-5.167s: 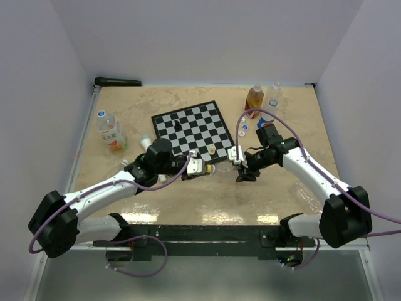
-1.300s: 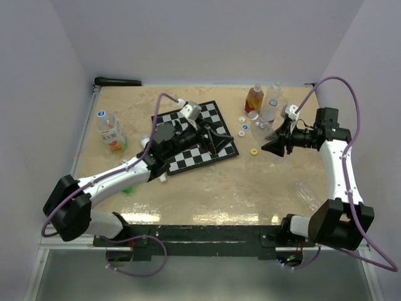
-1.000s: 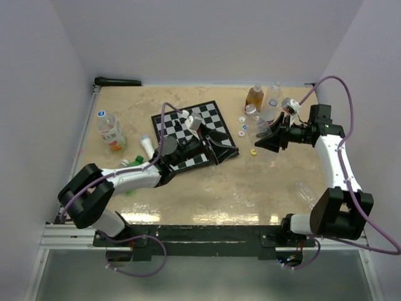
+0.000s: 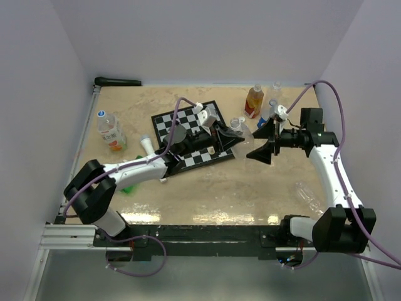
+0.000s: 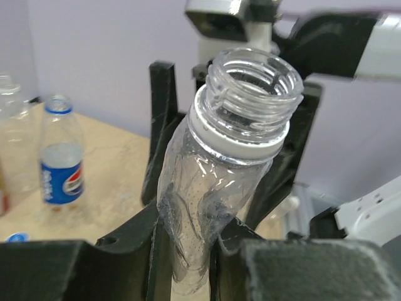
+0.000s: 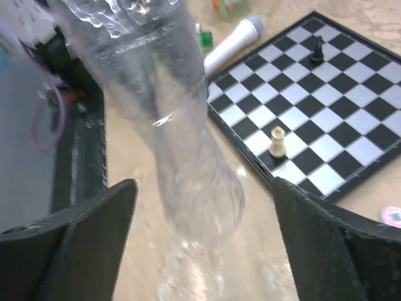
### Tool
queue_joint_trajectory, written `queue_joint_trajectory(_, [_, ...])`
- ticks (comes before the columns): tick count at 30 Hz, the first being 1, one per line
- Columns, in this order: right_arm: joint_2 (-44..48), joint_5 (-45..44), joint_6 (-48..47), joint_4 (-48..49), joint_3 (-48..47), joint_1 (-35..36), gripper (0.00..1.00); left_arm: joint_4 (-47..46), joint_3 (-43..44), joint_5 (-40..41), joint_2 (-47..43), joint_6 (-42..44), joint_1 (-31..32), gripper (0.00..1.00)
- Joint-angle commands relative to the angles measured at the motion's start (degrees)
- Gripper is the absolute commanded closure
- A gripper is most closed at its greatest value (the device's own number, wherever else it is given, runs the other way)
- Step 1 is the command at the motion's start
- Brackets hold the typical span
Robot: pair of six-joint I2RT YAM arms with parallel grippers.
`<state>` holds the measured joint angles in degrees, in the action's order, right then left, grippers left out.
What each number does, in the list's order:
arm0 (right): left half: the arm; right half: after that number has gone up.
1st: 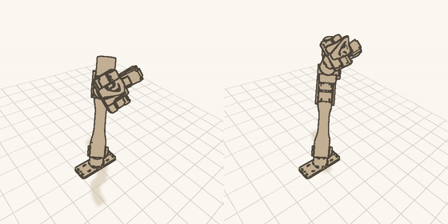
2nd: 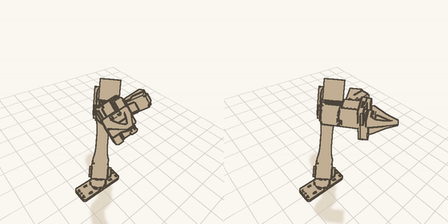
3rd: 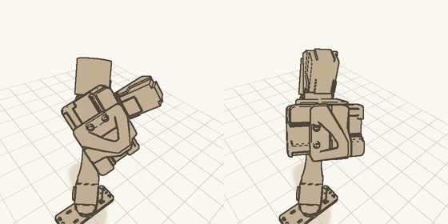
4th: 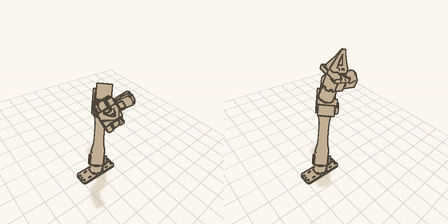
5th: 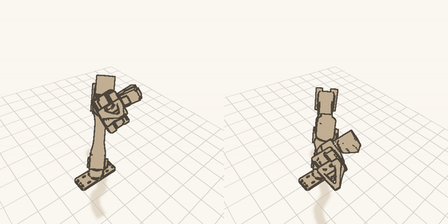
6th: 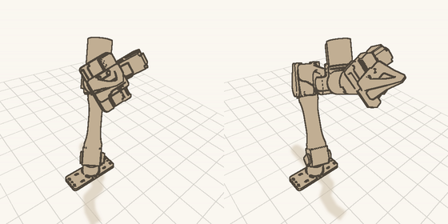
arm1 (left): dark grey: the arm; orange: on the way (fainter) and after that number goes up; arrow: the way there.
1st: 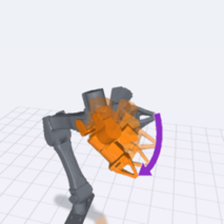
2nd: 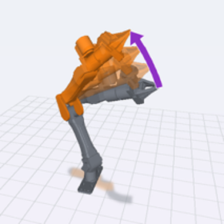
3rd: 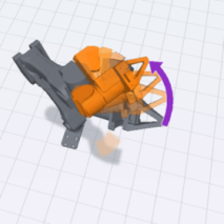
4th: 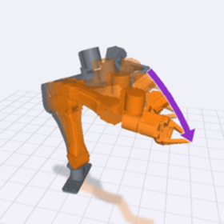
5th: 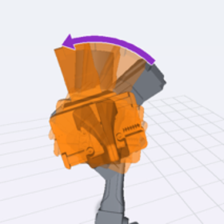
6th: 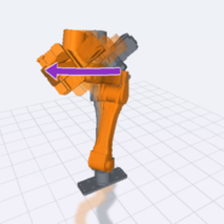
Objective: Unscrew the bottle caps
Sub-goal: Place the plastic bottle at the center of the board.
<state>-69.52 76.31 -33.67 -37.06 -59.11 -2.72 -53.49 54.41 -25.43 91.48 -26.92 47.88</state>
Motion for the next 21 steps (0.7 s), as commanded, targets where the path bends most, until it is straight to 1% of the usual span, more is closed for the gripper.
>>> queue_joint_trajectory(1, [-4.0,-9.1,-36.3,-33.2,-11.4,-0.2,0.02,18.0,0.9,1.0,-6.3,17.6,-0.8,0.91])
queue_joint_trajectory(2, [-4.2,-10.2,-34.7,-33.3,-12.3,-0.1,0.02,22.6,1.8,0.7,-6.6,19.4,-0.8,0.91])
queue_joint_trajectory(4, [-2.9,-11.4,-34.5,-33.3,-13.6,0.0,0.02,29.1,3.2,-2.0,-6.8,22.7,-0.7,0.9])
queue_joint_trajectory(7, [-2.2,-11.6,-33.0,-33.3,-17.7,2.3,0.02,34.7,4.2,-4.0,-6.6,24.5,-0.7,0.91])
queue_joint_trajectory(10, [-3.7,-11.0,-30.2,-33.1,-21.9,7.3,0.02,37.0,5.8,-5.2,-5.8,25.0,-0.7,0.9])
queue_joint_trajectory(13, [-4.9,-11.0,-25.0,-30.3,-24.0,12.1,0.02,39.0,8.4,-6.9,-4.2,24.6,-0.4,0.9])
queue_joint_trajectory(17, [-4.8,-14.0,-15.1,-21.7,-24.3,17.6,0.04,39.4,9.8,-8.2,-3.0,24.0,-0.2,0.9])
queue_joint_trajectory(18, [-4.8,-15.0,-12.8,-19.9,-23.9,18.6,0.05,39.4,10.0,-8.3,-3.1,24.0,-0.2,0.9])
queue_joint_trajectory(21, [-4.7,-16.4,-10.9,-17.9,-23.2,19.4,0.1,39.4,9.8,-7.8,-3.3,23.9,-0.2,0.9])
